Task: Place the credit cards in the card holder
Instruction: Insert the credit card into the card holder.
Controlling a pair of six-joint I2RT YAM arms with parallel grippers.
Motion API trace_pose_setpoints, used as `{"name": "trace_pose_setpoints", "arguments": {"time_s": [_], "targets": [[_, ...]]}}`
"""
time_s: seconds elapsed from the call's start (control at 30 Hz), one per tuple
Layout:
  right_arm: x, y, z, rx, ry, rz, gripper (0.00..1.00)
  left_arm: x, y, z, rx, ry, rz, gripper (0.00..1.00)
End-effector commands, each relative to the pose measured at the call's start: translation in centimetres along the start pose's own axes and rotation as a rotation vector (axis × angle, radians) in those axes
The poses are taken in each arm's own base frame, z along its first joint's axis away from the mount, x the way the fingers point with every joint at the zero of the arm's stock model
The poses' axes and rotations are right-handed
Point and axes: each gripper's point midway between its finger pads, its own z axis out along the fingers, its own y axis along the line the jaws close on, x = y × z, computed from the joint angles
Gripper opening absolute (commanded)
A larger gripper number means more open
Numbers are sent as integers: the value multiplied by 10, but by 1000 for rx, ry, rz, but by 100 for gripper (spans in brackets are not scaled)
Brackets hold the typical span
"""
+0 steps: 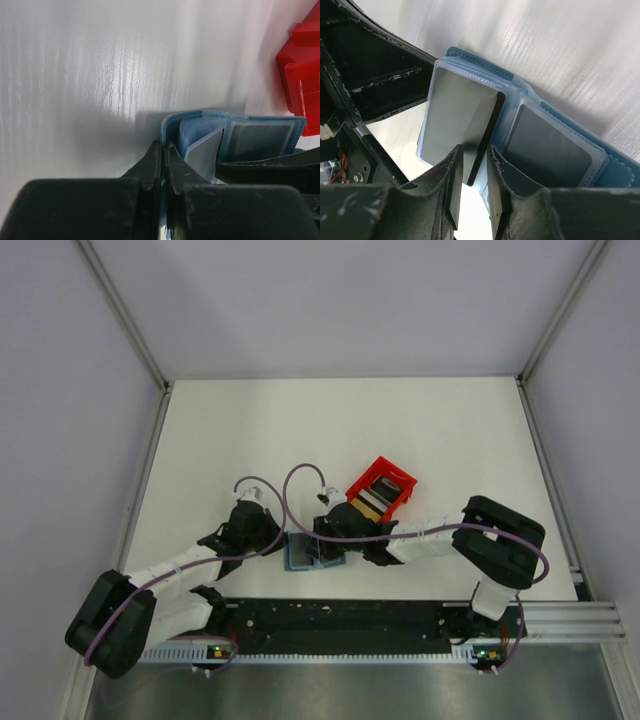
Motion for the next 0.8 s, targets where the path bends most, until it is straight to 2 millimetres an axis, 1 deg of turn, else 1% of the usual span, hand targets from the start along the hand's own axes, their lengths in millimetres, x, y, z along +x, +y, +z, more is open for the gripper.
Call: {"name": "trace_pose_setpoints", "arguments": {"time_s": [0.0, 0.07, 0.1, 0.17, 0.2, 0.23, 0.27, 0.33, 0.43, 0.5, 0.57, 0.6, 0.63, 0.67, 0.7, 0.77], "targets": [[-21, 39, 0, -123, -20, 68, 23, 13, 11, 0, -33, 46, 0, 0], [-19, 41, -1, -126, 2, 128, 22, 14, 11, 0, -32, 47, -3, 0], [-17, 39, -1, -111, 19, 167, 21, 14, 12, -1, -34, 47, -1, 0], [-15, 42, -1, -125, 40, 202, 21, 13, 11, -1, -33, 46, -3, 0], [-14, 40, 0, -117, 51, 230, 21, 13, 11, -1, -32, 45, -1, 0], [-12, 40, 0, -114, 61, 253, 20, 13, 11, -1, -32, 44, -1, 0], [-11, 40, 1, -121, 68, 272, 17, 12, 11, -1, -32, 42, -4, 0], [-12, 42, 2, -141, 75, 308, 15, 13, 10, -1, -30, 44, -6, 0], [-13, 43, 1, -155, 69, 329, 12, 13, 12, -1, -36, 44, -9, 0], [-18, 41, -3, -137, 42, 288, 13, 14, 12, -2, -34, 42, -10, 0], [-28, 36, -13, -100, -4, 246, 17, 12, 12, -2, -32, 33, -9, 0], [-33, 30, -19, -67, -36, 234, 21, 16, 17, -4, -52, 45, -12, 0], [-39, 23, -24, -32, -70, 216, 24, 15, 18, -5, -54, 41, -11, 0], [-43, 22, -31, -21, -95, 202, 27, 14, 17, -6, -53, 36, -12, 0], [-47, 17, -36, 2, -118, 192, 31, 14, 17, -6, -51, 33, -12, 0], [-52, 13, -44, 27, -137, 175, 34, 13, 16, -8, -50, 26, -14, 0]]}}
